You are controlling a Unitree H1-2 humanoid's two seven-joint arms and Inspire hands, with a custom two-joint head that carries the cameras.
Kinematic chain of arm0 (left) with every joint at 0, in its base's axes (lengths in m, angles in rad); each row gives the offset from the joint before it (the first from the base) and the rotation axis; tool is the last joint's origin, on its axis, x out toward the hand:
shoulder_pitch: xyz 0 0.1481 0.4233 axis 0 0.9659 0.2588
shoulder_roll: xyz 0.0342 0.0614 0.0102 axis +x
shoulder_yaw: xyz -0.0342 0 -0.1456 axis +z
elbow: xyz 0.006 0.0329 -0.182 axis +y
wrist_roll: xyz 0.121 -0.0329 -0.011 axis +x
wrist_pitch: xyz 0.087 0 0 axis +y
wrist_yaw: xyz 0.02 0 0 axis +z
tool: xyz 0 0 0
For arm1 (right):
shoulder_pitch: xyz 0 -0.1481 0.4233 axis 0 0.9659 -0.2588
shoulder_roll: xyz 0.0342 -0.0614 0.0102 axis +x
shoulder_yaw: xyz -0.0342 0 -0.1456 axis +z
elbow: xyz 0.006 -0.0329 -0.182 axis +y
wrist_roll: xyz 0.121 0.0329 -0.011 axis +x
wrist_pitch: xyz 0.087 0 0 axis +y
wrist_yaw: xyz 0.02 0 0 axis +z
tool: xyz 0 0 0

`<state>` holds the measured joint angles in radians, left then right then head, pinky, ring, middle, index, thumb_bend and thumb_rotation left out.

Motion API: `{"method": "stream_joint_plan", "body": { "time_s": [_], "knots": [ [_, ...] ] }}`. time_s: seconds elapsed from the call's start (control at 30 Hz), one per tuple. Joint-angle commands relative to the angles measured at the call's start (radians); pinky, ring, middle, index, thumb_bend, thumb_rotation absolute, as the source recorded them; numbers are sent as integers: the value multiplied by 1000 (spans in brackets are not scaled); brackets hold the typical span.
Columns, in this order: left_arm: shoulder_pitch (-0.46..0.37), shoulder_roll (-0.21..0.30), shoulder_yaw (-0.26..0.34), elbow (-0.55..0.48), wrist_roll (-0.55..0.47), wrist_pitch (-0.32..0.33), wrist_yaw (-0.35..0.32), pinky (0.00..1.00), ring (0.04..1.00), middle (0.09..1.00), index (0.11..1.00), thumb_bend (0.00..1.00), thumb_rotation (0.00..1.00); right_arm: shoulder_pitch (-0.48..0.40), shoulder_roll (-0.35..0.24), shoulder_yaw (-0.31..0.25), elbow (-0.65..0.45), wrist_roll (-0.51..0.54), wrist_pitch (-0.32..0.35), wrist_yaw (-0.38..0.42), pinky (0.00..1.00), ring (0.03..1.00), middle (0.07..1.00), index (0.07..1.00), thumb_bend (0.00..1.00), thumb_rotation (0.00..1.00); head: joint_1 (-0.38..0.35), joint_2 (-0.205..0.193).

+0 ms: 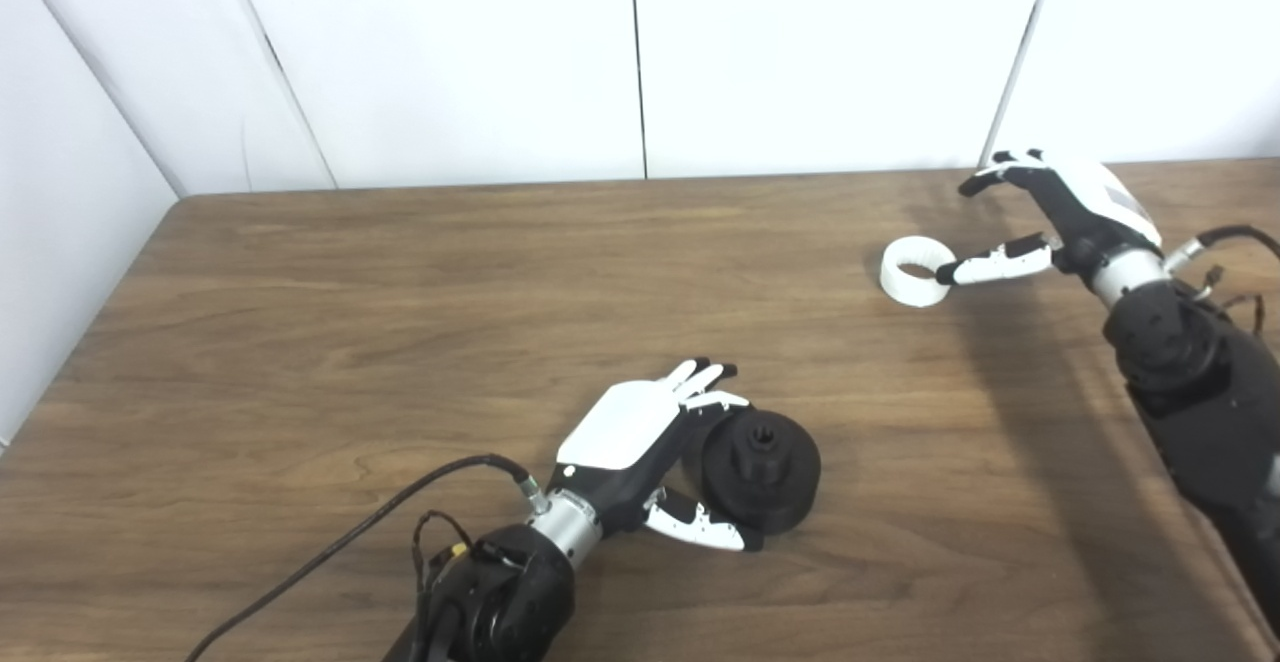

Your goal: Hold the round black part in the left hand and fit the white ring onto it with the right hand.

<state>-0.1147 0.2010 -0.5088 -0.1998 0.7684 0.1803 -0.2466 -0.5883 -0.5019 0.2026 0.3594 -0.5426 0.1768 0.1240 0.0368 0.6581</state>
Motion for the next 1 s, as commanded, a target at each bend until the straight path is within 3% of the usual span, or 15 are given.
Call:
{"method": "stream_joint_plan", "body": {
  "time_s": [0.0, 0.33, 0.97],
  "knots": [
    [18, 9, -12, 49, -21, 8, -55, 913, 1000, 973, 772, 961, 375, -83, -26, 13, 5, -19, -42, 8, 1000, 1000, 940, 722, 930, 292, 1, -1],
    [18, 7, -9, 61, -18, -5, -50, 919, 1000, 971, 771, 958, 372, -134, -19, 54, 51, -34, -41, 35, 1000, 1000, 943, 721, 923, 303, 5, -4],
    [17, 0, 6, 58, -16, -3, -56, 914, 1000, 972, 766, 959, 370, -123, -16, 102, 8, -62, -18, 127, 1000, 1000, 935, 727, 907, 305, 6, 5]
  ]
}}
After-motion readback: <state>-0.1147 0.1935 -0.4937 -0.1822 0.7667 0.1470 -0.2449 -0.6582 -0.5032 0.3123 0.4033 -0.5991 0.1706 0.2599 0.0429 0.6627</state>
